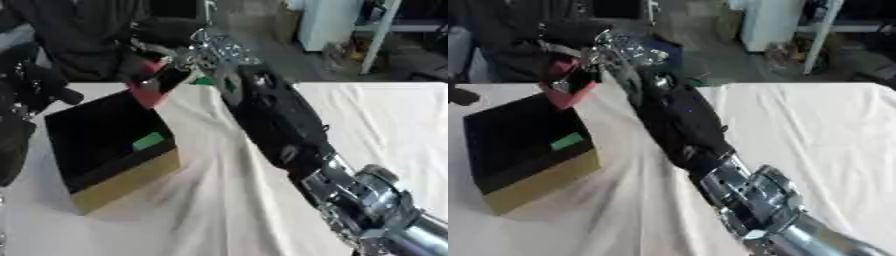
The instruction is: Pick up objects on the table and place them in the box.
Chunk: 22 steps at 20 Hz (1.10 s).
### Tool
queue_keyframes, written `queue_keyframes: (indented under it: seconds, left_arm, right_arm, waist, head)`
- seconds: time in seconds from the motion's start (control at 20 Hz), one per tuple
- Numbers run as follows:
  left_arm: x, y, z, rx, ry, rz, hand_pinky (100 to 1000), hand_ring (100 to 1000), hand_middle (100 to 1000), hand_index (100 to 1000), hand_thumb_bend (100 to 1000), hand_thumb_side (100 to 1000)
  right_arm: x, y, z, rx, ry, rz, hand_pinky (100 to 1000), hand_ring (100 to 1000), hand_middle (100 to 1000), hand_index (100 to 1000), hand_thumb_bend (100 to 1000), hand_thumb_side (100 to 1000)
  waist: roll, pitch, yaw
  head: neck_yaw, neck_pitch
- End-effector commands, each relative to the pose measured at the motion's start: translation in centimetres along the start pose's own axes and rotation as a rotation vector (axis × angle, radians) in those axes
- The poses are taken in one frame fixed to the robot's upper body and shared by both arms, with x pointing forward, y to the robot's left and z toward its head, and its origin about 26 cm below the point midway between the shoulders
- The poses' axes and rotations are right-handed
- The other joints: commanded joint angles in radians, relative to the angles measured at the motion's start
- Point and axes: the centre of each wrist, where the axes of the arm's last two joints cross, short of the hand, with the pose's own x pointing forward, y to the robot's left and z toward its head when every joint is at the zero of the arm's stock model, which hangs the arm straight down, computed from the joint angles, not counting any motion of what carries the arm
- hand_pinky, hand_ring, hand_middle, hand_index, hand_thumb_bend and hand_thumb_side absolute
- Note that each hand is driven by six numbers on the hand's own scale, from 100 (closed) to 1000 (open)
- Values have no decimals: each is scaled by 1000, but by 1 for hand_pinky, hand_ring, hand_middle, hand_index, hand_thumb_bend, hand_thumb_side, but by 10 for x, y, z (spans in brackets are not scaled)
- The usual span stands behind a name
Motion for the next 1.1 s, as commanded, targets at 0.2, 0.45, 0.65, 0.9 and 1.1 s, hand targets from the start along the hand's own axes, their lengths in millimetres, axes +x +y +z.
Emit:
queue_keyframes:
  seconds: [0.2, 0.45, 0.65, 0.9, 1.1]
  left_arm:
    - [9, -2, -8, -13, -40, -1, 686, 580, 605, 891, 100, 653]
    - [10, -1, -8, -11, -40, -2, 685, 579, 605, 891, 100, 656]
    - [10, 1, -6, -9, -32, -9, 685, 578, 604, 890, 100, 659]
    - [10, 8, 0, 5, -9, -34, 684, 577, 602, 889, 100, 668]
    - [10, 14, 5, 17, 10, -61, 684, 577, 601, 887, 100, 672]
  right_arm:
    - [20, 12, -17, 14, -77, -6, 800, 749, 719, 998, 100, 198]
    - [20, 21, -16, -23, -89, -4, 852, 861, 887, 954, 100, 186]
    - [13, 15, -9, -117, -91, -4, 848, 841, 875, 954, 100, 166]
    - [-3, -6, 12, -200, -150, -51, 852, 851, 908, 977, 100, 175]
    - [-8, -36, 38, -201, -205, -12, 868, 886, 958, 1000, 100, 163]
  waist:
    - [6, -11, 5]
    - [3, -6, 0]
    - [0, -4, -14]
    - [-3, -3, -58]
    - [-3, -2, -103]
  head:
    - [-3, -13]
    - [3, -15]
    - [13, -16]
    - [47, -17]
    - [85, -18]
